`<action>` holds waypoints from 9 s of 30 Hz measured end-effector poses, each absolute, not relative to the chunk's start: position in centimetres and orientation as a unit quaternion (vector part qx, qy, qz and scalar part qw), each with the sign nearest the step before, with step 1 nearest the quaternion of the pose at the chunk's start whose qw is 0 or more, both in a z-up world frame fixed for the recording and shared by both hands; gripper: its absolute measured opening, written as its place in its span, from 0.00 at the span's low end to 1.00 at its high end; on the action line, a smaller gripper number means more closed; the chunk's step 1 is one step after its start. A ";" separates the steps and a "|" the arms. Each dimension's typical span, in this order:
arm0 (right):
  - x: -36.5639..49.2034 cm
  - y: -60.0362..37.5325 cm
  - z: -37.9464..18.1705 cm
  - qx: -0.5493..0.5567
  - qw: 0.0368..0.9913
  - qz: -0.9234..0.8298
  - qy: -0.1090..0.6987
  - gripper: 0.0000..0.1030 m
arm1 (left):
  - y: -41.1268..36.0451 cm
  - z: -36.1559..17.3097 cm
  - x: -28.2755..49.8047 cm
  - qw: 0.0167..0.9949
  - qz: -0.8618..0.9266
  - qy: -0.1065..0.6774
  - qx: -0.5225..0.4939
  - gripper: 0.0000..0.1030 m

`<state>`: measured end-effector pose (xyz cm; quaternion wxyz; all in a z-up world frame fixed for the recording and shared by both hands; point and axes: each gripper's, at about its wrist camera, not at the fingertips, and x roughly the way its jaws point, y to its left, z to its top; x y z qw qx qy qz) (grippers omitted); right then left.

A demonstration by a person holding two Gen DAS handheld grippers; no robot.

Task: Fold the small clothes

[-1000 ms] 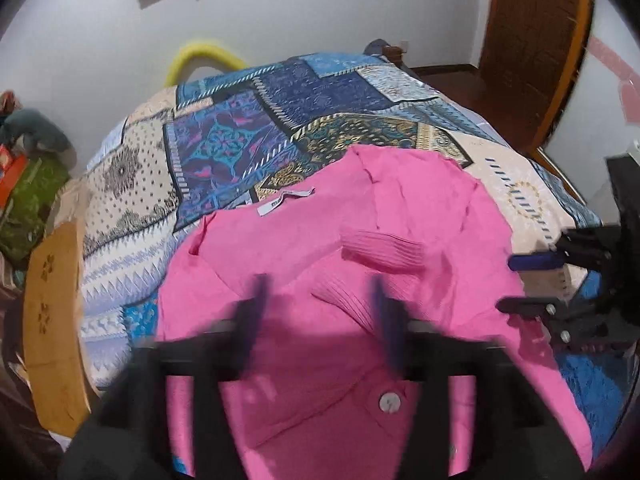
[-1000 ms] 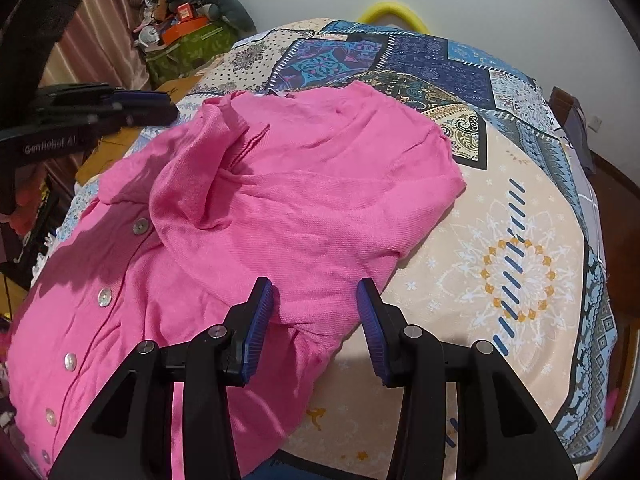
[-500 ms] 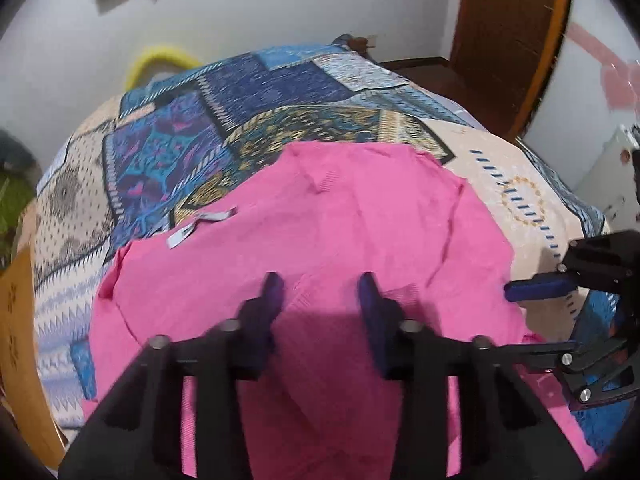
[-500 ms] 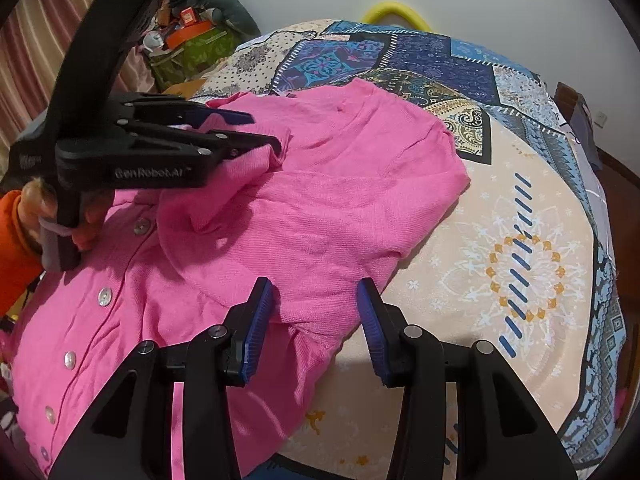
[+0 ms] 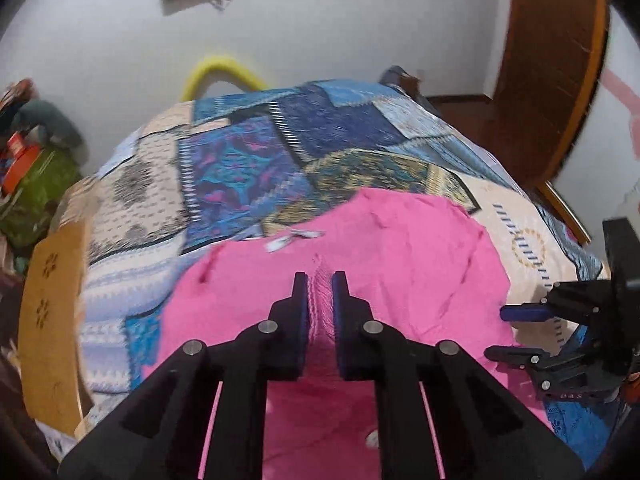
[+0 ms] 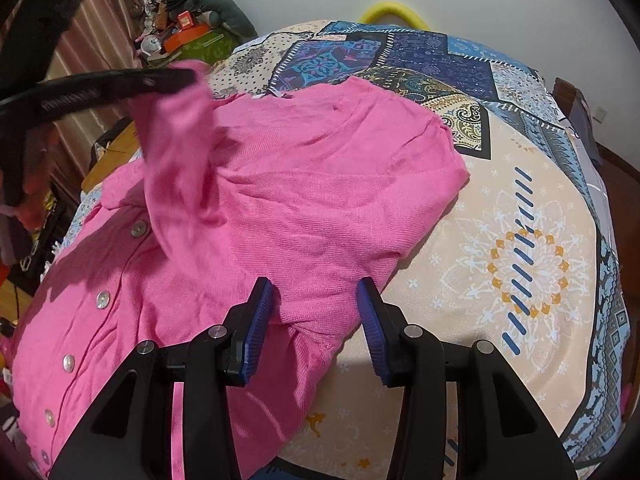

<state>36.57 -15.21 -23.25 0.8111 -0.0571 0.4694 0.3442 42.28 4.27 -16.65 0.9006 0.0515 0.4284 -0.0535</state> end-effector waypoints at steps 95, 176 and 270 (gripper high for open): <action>36.0 -14.6 -23.4 -0.068 0.812 0.316 0.486 0.46 | 5.9 -16.1 37.2 0.899 -0.027 0.435 -0.033 0.06; 26.2 -14.8 -19.1 -0.089 0.805 0.316 0.495 0.51 | 16.5 -22.6 22.9 0.847 0.059 0.526 -0.043 0.61; 41.5 -15.4 -11.7 -0.030 0.878 0.276 0.391 0.06 | 17.8 -10.7 38.9 0.915 0.097 0.386 -0.057 0.05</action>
